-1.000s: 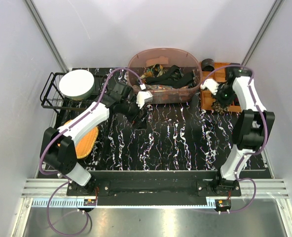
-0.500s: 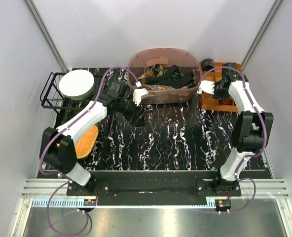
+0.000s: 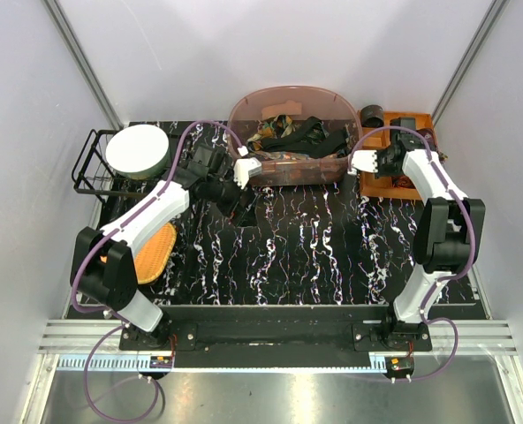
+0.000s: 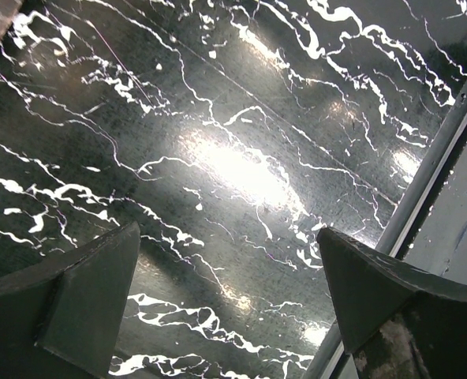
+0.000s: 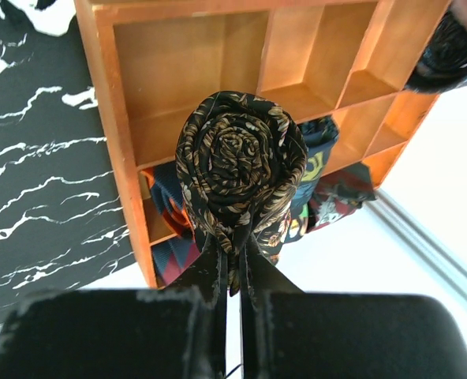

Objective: Roll the ties
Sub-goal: Place the tie in the storage box.

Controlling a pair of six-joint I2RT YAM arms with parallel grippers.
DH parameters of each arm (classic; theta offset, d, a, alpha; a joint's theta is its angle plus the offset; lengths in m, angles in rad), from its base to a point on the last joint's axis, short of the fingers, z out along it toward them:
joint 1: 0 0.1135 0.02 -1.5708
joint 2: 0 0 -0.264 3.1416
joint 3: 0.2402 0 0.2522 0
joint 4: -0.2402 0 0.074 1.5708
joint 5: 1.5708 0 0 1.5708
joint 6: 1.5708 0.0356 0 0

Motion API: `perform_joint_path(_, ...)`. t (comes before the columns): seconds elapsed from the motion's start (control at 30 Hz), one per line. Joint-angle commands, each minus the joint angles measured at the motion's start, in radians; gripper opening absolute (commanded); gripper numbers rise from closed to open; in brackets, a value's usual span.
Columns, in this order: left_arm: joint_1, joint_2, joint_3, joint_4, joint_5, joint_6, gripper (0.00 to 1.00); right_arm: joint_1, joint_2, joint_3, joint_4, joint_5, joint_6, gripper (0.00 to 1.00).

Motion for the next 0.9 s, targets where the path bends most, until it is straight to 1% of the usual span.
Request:
perform_joint_path(0.0,0.009,-0.018,-0.004,0.018,0.031,-0.014,0.99,0.022,0.002,-0.002,0.038,0.013,-0.032,0.0)
perform_joint_path(0.13,0.015,-0.019,-0.017,0.022,0.036,-0.02,0.99,0.022,0.025,-0.011,0.047,0.03,-0.035,0.0)
perform_joint_path(0.17,0.015,-0.021,-0.02,0.022,0.037,-0.023,0.99,0.052,0.03,-0.016,0.049,0.035,-0.034,0.0)
perform_joint_path(0.37,0.024,-0.03,-0.03,0.025,0.04,-0.026,0.99,0.068,0.059,-0.052,0.09,0.061,-0.049,0.0)
perform_joint_path(0.5,0.027,-0.036,-0.038,0.024,0.042,-0.028,0.99,0.073,0.1,-0.048,0.103,0.081,-0.045,0.0)
perform_joint_path(0.87,0.033,-0.042,-0.047,0.022,0.045,-0.025,0.99,0.073,0.143,-0.065,0.113,0.104,-0.084,0.0)
